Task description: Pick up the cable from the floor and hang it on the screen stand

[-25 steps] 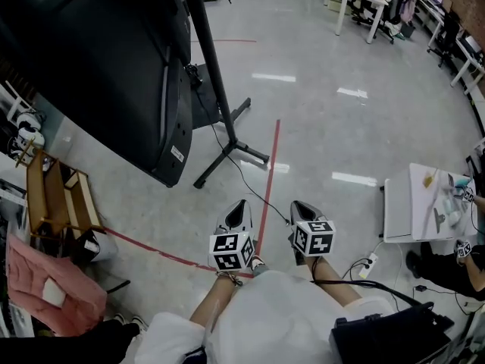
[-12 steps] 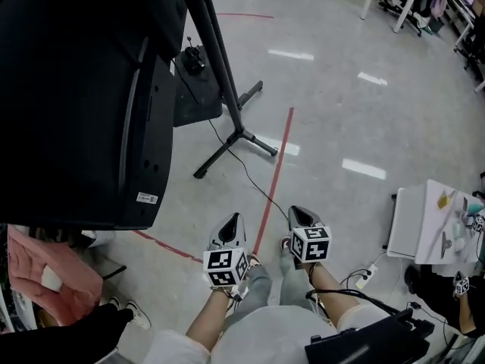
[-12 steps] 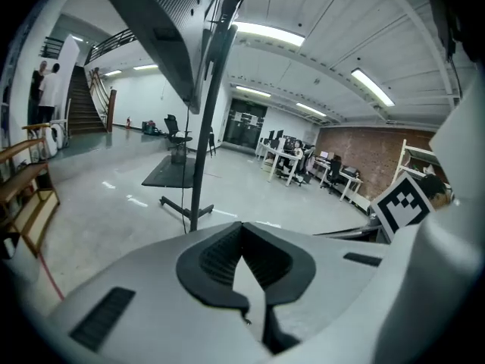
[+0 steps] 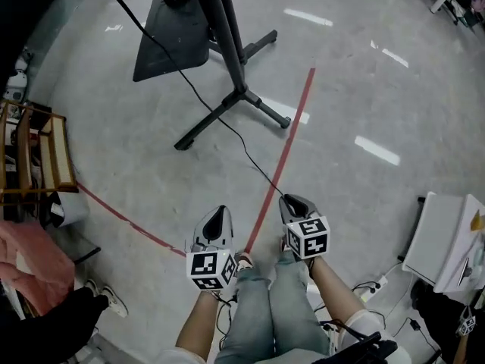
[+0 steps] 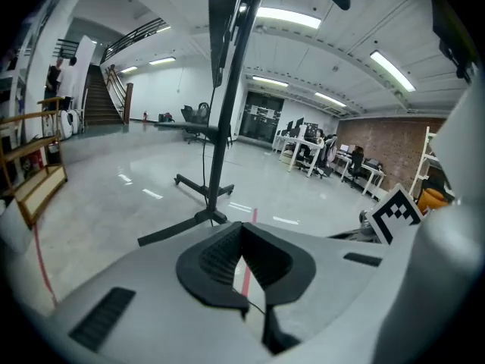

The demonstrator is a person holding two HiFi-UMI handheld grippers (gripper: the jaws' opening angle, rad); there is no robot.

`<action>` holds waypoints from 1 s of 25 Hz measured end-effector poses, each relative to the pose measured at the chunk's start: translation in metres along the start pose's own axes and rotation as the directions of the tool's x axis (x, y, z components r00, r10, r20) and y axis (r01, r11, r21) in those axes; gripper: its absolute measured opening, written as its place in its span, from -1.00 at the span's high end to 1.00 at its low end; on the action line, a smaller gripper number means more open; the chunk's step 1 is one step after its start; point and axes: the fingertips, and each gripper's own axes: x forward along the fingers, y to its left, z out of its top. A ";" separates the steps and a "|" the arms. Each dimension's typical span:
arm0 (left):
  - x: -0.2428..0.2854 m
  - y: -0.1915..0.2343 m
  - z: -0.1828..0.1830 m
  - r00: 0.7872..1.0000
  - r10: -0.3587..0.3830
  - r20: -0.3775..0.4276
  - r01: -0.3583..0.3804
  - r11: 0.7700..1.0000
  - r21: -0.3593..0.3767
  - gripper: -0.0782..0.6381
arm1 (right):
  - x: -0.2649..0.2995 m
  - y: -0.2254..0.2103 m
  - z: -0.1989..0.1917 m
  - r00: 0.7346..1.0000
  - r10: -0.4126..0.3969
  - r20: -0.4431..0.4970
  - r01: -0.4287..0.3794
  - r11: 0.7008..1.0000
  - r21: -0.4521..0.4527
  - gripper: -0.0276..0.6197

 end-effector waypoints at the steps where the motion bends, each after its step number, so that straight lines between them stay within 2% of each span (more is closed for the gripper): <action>1: 0.015 0.009 -0.027 1.000 0.005 0.002 -0.005 1.000 0.002 0.77 | 0.025 -0.008 -0.023 1.000 0.017 -0.011 -0.017 1.000 -0.016 0.76; 3: 0.049 0.029 -0.080 1.000 0.017 0.009 -0.017 1.000 0.010 0.77 | 0.076 -0.028 -0.066 0.999 0.044 -0.030 -0.045 0.998 -0.049 0.62; 6: 0.108 0.062 -0.148 1.000 0.019 0.021 -0.020 0.999 0.028 0.77 | 0.155 -0.064 -0.121 0.997 0.061 -0.056 -0.067 0.990 -0.121 0.62; 12: 0.205 0.105 -0.242 0.998 -0.042 0.042 0.041 0.998 0.037 0.77 | 0.279 -0.111 -0.220 0.978 0.062 -0.199 -0.119 0.951 -0.286 0.54; 15: 0.228 0.111 -0.274 0.997 -0.080 0.022 0.079 0.996 0.050 0.77 | 0.297 -0.123 -0.254 0.969 0.036 -0.244 -0.109 0.950 -0.293 0.54; 19: 0.245 0.108 -0.298 0.993 -0.121 0.008 0.120 0.991 0.057 0.77 | 0.292 -0.140 -0.288 0.954 -0.015 -0.300 -0.085 0.944 -0.318 0.54; 22: 0.257 0.103 -0.307 0.991 -0.134 0.009 0.133 0.990 0.048 0.77 | 0.291 -0.152 -0.298 0.942 -0.054 -0.332 -0.075 0.928 -0.366 0.54; 25: 0.267 0.096 -0.311 0.989 -0.145 0.007 0.145 0.989 0.036 0.77 | 0.287 -0.159 -0.303 0.930 -0.066 -0.363 -0.079 0.925 -0.372 0.54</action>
